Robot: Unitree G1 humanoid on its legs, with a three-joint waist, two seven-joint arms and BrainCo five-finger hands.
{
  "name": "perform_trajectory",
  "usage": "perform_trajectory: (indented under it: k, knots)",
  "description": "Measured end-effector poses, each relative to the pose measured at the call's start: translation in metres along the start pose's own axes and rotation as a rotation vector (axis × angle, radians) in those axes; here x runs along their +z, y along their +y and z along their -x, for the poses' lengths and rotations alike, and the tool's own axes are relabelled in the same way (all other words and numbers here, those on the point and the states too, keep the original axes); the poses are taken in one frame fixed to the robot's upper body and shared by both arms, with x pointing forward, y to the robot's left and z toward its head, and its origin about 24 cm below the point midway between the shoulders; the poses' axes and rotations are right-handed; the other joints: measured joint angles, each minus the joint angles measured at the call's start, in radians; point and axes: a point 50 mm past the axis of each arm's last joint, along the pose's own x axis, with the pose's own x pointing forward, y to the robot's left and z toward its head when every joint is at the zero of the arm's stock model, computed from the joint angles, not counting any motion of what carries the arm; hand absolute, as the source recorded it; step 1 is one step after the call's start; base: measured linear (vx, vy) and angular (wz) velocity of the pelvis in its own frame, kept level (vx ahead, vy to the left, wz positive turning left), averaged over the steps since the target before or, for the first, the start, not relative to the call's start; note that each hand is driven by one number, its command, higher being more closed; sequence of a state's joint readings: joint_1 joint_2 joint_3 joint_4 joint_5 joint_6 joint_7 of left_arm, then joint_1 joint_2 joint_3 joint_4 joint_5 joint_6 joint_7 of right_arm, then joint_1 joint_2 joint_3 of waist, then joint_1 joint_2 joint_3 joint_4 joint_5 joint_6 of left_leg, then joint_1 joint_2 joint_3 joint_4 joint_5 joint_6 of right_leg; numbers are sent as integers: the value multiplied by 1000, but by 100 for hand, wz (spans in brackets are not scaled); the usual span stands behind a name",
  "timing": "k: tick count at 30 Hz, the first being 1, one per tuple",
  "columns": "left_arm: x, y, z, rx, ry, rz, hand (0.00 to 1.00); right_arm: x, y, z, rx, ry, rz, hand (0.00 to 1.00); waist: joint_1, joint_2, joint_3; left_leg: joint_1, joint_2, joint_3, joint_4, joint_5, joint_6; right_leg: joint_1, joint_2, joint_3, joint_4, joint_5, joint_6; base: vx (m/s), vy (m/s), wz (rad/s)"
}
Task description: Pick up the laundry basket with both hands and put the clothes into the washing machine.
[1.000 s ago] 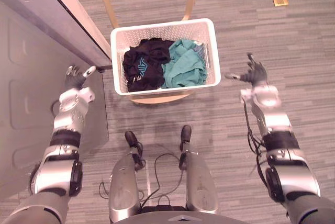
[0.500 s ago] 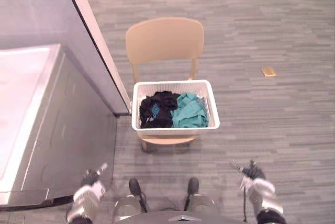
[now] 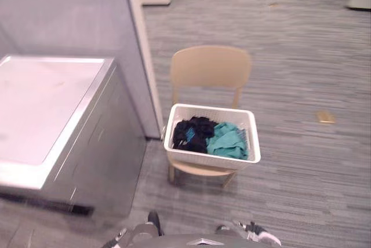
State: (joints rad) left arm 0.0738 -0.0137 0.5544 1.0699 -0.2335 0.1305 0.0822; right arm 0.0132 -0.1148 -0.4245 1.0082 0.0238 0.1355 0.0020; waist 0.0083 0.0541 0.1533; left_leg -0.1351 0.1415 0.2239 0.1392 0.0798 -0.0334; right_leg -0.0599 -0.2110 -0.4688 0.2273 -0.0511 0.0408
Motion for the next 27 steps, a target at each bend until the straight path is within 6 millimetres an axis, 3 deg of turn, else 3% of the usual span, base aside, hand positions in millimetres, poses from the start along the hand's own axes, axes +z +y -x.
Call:
perform_trajectory:
  k: [1,2,3,6,7,8,9,10,11,12,13,15,17,18,19,20,21,22,23,25,26,27]
  knots:
    - [9,0,-1,-2,-19,-15,0,10,6,-1,8,-24,14,0,6,-27,22,-16,29,103,270,-134,39,0,-49,-15,42,-14,1,-120,-2,145]
    - [5,5,-1,9,-6,-40,0,16,5,-1,6,-44,16,0,2,-37,31,28,76,144,425,-199,27,30,-76,-41,44,-7,12,-152,26,76]
    - [2,6,-1,10,2,-58,0,16,4,-2,4,-44,23,0,-1,-30,26,65,107,159,460,-213,17,40,-84,-53,46,-4,15,-148,117,76]
    - [6,-2,-1,-14,-8,-150,0,20,5,-2,6,-53,36,0,-41,-4,9,192,297,196,412,-217,7,41,-132,-148,98,9,37,-109,254,99]
    - [10,-7,-1,4,-14,-208,0,22,5,-2,7,-55,31,0,-50,-3,3,196,330,197,353,-187,4,14,-157,-173,129,17,51,-126,479,132]
    - [12,-7,-1,8,-21,-249,0,25,7,-3,8,-55,28,0,-63,9,-4,200,349,190,255,-149,-35,-28,-192,-194,161,36,79,-116,468,108]
    - [13,-9,-1,-8,-24,-273,0,24,6,-4,3,-43,14,0,-65,3,-6,196,309,186,217,-210,-130,-43,-219,-209,162,70,87,-167,611,115]
    - [22,-9,-1,-21,-57,-310,0,15,12,-5,-1,-10,-11,0,-61,-31,-9,165,270,175,207,-245,-201,-30,-250,-236,120,129,83,-151,515,96]
    - [30,-7,-1,-20,-79,-333,0,6,15,-4,-1,24,-18,0,-50,-65,-13,160,235,165,208,-254,-214,-3,-271,-245,71,191,79,-149,494,74]
    - [34,-4,-1,-17,-90,-354,0,-1,16,-4,2,48,-26,0,-43,-74,-14,160,213,161,208,-254,-214,13,-284,-253,39,236,76,-93,352,52]
    - [39,-3,-1,-20,-109,-397,0,-10,17,-3,6,77,-45,0,-36,-100,-31,163,182,148,206,-257,-208,53,-300,-259,-9,320,67,-107,393,56]
    - [40,-6,0,-35,-130,-459,0,-21,15,-1,3,99,-46,0,-29,-122,-44,177,138,119,179,-262,-196,95,-332,-259,-24,457,51,-115,385,57]
    - [39,-10,0,-53,-139,-496,0,-22,13,0,-2,97,-47,0,-24,-126,-48,192,97,103,134,-242,-163,89,-370,-242,-2,531,-1,-54,220,40]
    - [34,-13,0,-71,-131,-523,0,-21,9,0,-9,91,-43,0,-23,-121,-50,204,67,87,80,-215,-143,53,-383,-155,43,571,-54,-17,163,58]
    - [33,-16,0,-85,-129,-561,0,-20,11,0,1,89,-45,0,-31,-112,-46,210,61,54,31,-183,-130,9,-344,-3,116,487,-126,-18,123,62]
    - [35,-17,0,-87,-137,-587,0,-21,14,0,9,93,-47,0,-32,-106,-43,209,65,36,13,-173,-122,-7,-301,73,160,389,-149,-16,74,85]
    - [39,-16,0,-75,-144,-625,0,-23,18,0,23,100,-57,0,-43,-100,-39,203,75,-10,-15,-148,-117,-10,-180,194,222,162,-74,-29,10,97]
    - [37,-9,-1,-59,-130,-626,0,-26,21,1,41,107,-53,0,-35,-112,-40,179,59,-33,-26,-145,-117,45,-126,229,173,57,-80,-35,8,92]
    - [41,-11,0,-60,-144,-618,0,-25,23,1,48,104,-54,0,-31,-123,-36,179,57,-34,-24,-146,-118,57,-126,259,166,56,-69,-75,0,76]
    - [38,-26,1,-93,-145,-584,0,-6,22,0,63,21,-54,0,-36,-87,16,239,61,-38,-102,-137,-93,6,-127,282,342,110,-114,-65,-33,61]
    - [35,-27,0,-92,-133,-585,0,2,21,0,65,-12,-57,0,-41,-60,31,265,73,-38,-146,-120,-72,-40,-116,297,428,79,-72,-29,-119,49]
    - [36,-25,0,-81,-128,-560,0,8,33,1,95,-35,-66,0,-40,-50,28,267,108,-40,-166,-112,-72,-76,-38,296,446,-65,-6,-36,-238,49]
